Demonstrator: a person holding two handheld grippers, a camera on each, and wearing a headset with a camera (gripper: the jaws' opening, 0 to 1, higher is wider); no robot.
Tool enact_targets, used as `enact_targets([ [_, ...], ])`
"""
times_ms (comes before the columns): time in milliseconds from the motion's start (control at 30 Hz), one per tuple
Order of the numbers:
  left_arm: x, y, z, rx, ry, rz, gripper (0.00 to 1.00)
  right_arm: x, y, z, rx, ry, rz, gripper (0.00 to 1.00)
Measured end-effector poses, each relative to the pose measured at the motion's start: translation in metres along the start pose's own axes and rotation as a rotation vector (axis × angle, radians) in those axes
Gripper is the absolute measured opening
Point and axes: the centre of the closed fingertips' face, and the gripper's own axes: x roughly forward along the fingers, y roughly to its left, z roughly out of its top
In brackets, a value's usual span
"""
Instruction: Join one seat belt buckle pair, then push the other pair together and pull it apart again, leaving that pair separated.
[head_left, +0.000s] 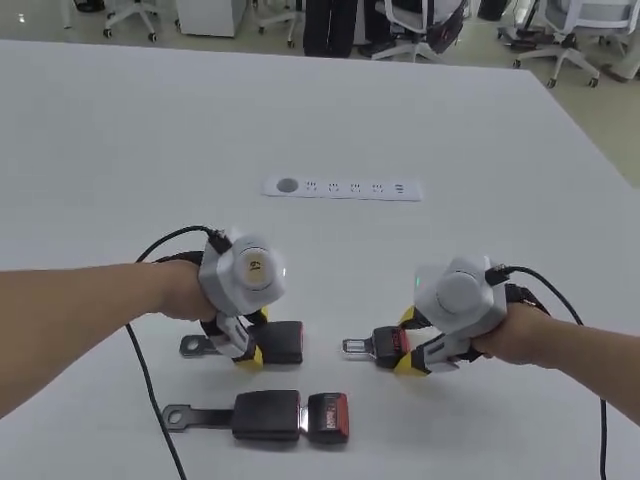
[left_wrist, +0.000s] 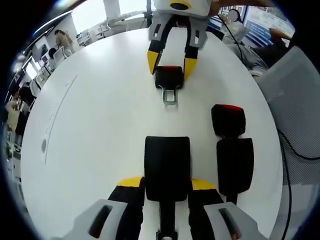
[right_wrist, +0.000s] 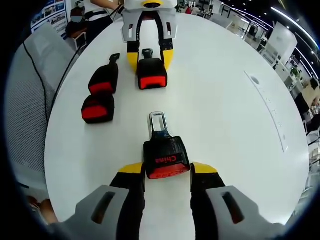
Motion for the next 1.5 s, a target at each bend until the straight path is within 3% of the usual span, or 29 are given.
enact_targets([
  [267, -0.002, 0.002, 0.001, -0.001, -0.001, 0.018, 0.38, -0.001, -0.002, 0.0, -0.012, 0.003, -0.015, 0.42],
  [333, 0.0, 0.008, -0.001, 0.005, 0.004, 0.034, 0.41, -0.004, -0.001, 0.001, -0.009, 0.007, -0.022, 0.44],
  [400, -0.004, 0.003, 0.001, 0.012, 0.008, 0.034, 0.43, -0.008, 0.0, 0.002, -0.011, 0.005, -0.029, 0.45],
  [500, -0.004, 0.004, -0.007, 0.014, 0.014, 0.034, 0.47, -0.012, -0.002, 0.001, -0.017, 0.001, -0.039, 0.47],
  [733, -0.024, 0.007, -0.016, -0.029, -0.027, 0.078, 0.5, -0.021, 0.0, -0.006, -0.052, 0.007, -0.057, 0.5],
  [867, -0.036, 0.004, -0.022, -0.084, -0.074, 0.102, 0.52, -0.029, 0.006, -0.006, -0.057, -0.002, -0.06, 0.54],
  [967, -0.047, -0.008, -0.026, -0.115, -0.105, 0.119, 0.55, -0.034, 0.011, -0.005, -0.075, -0.011, -0.067, 0.56],
  [1100, -0.054, -0.015, -0.039, -0.17, -0.154, 0.142, 0.57, -0.039, 0.019, -0.007, -0.074, -0.027, -0.071, 0.59],
  [1167, -0.063, -0.026, -0.04, -0.201, -0.183, 0.158, 0.59, -0.041, 0.022, -0.008, -0.072, -0.033, -0.073, 0.6],
  [1267, -0.07, -0.031, -0.046, -0.254, -0.247, 0.183, 0.61, -0.045, 0.028, -0.008, -0.049, -0.053, -0.087, 0.62],
  [1333, -0.073, -0.035, -0.05, -0.271, -0.267, 0.189, 0.62, -0.049, 0.033, -0.006, -0.04, -0.068, -0.091, 0.64],
  [1467, -0.084, -0.054, -0.053, -0.341, -0.337, 0.212, 0.67, -0.051, 0.04, -0.009, 0.002, -0.1, -0.109, 0.68],
  [1500, -0.083, -0.052, -0.06, -0.355, -0.35, 0.218, 0.68, -0.051, 0.041, -0.01, 0.015, -0.108, -0.114, 0.69],
])
